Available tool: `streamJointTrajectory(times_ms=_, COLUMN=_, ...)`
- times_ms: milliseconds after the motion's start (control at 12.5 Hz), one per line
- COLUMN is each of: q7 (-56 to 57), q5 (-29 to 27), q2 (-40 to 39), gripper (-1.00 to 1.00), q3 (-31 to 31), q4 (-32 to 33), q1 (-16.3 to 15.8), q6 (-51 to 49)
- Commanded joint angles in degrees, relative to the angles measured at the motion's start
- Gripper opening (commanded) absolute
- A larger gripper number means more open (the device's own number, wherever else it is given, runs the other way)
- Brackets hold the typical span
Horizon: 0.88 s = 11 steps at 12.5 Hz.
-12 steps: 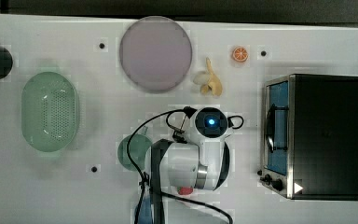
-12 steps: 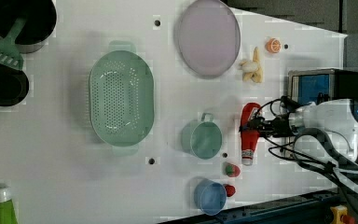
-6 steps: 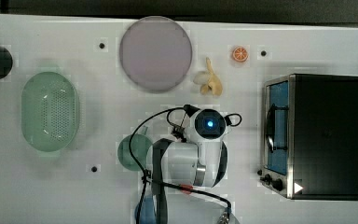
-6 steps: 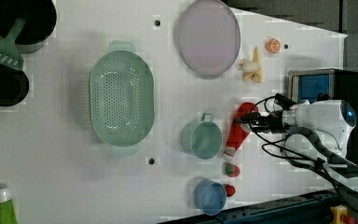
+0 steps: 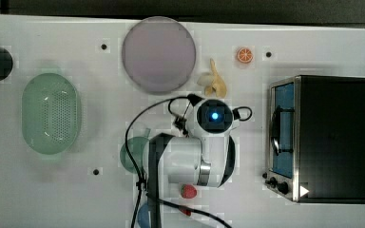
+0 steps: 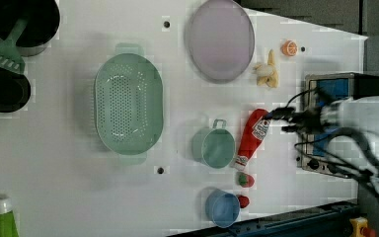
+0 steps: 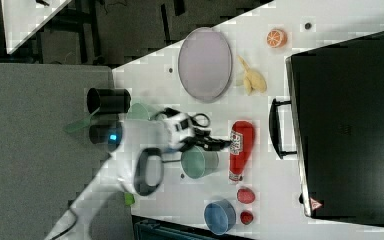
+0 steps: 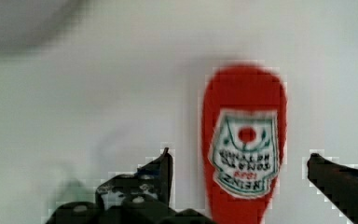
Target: Pick ketchup from plate and place it on table.
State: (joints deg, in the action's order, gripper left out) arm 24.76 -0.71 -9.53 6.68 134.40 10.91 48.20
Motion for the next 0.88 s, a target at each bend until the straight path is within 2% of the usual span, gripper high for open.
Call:
streamJointTrajectory(times_ms=80, q7=-18.49, q5=-0.17, q2=8.48, gripper=1.00, q3=1.17, q4=-10.01, q1=-0.62, q6=-7.28)
streamJointTrajectory(times_ms=240, q7=-25.02, q5=-0.17, q2=10.69, gripper=1.00, q3=1.48, q4=-17.02, q1=-0.62, q6=-19.18)
streamJointTrajectory(times_ms=560, q7=-25.49, q5=-0.03, q2=11.08, gripper=1.00, q3=1.42, q4=-31.05, q1=-0.60, q6=-37.96)
streamJointTrajectory(times_ms=720, q7=-25.49, q5=-0.03, q2=11.09, gripper=1.00, q3=1.33, q4=-34.03, q1=-0.60, q6=-43.16)
streamJointTrajectory(times_ms=880, q7=-25.49, q5=0.02, q2=11.08, gripper=1.00, q3=1.08, q4=-34.36, q1=-0.60, q6=-42.99)
